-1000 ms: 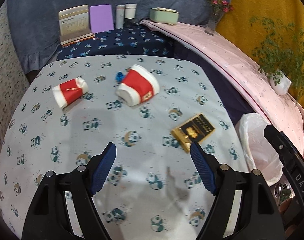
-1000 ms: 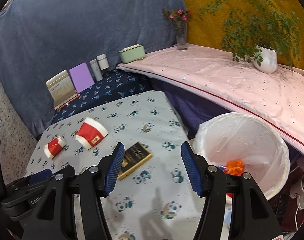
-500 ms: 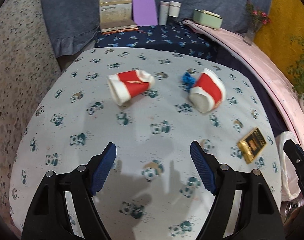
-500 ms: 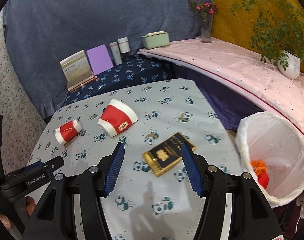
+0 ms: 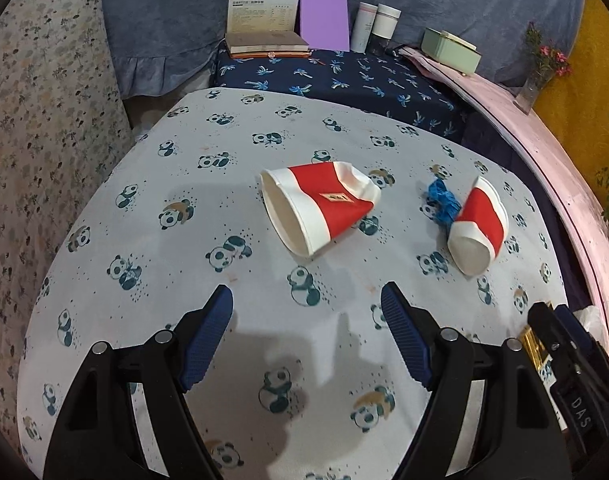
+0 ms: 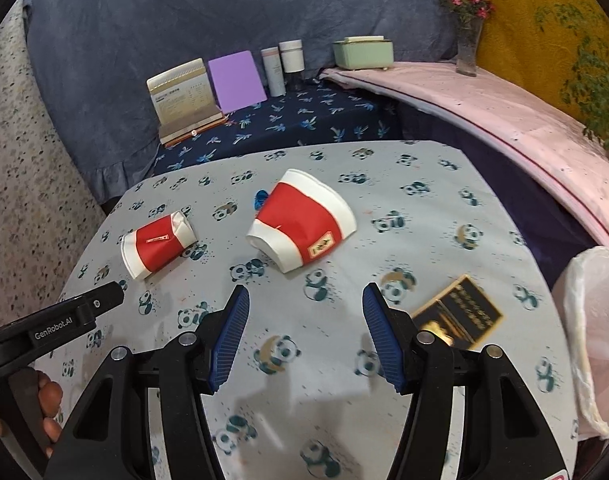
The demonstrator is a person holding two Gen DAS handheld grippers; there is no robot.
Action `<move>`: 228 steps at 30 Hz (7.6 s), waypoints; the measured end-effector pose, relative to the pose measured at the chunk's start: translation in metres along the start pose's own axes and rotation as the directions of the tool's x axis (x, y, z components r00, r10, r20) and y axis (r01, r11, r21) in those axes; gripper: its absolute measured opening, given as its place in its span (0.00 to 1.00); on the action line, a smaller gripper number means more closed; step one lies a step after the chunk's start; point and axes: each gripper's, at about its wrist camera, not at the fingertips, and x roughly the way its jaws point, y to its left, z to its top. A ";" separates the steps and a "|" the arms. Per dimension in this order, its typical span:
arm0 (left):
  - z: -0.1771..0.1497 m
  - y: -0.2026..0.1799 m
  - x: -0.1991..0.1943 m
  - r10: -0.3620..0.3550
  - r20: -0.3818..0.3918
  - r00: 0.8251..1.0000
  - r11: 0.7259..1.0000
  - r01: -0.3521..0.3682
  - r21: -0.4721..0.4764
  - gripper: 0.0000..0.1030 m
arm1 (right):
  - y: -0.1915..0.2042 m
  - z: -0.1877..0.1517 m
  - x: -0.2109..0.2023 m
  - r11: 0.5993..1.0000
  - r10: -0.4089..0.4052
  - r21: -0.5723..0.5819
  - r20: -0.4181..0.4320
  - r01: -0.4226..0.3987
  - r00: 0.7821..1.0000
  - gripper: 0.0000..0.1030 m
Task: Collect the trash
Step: 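Grasp the large red-and-white paper cup by its rim with the left tool, then grasp the small red-and-white paper cup with the right tool while the left tool holds its cup, then carry both paper cups toward the trash bin, then open both tools over the bin to drop the paper cups, then move both open tools back over the cigarette box and tape measure, then grasp the black-and-gold box with the right tool while the left tool grasps the blue tape measure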
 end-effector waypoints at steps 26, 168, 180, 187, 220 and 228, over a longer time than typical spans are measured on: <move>0.021 -0.021 0.051 -0.097 -0.044 0.994 0.994 0.099 0.043 0.06 | 0.000 0.011 0.069 0.999 0.011 0.031 -0.071 -0.008 0.997 0.01; -0.132 -0.336 -0.092 -0.353 -0.096 0.931 0.774 0.348 0.529 0.66 | -0.305 -0.087 -0.149 0.841 -0.312 0.491 0.096 0.227 0.945 0.21; -0.117 -0.297 -0.093 -0.335 -0.058 0.940 0.821 0.322 0.472 0.69 | -0.269 -0.072 -0.151 0.872 -0.297 0.438 0.119 0.218 0.948 0.39; -0.107 -0.267 -0.087 -0.305 -0.041 0.952 0.858 0.293 0.423 0.70 | -0.243 -0.064 -0.146 0.892 -0.280 0.400 0.126 0.209 0.952 0.52; -0.037 -0.111 -0.019 -0.083 0.032 0.996 0.979 0.076 0.189 0.70 | -0.094 -0.039 -0.034 0.969 -0.145 0.200 -0.009 0.144 0.989 0.79; -0.005 -0.100 0.007 -0.071 0.045 0.996 0.990 0.065 0.128 0.70 | -0.082 -0.026 0.003 0.957 -0.170 0.234 -0.035 0.173 0.985 0.80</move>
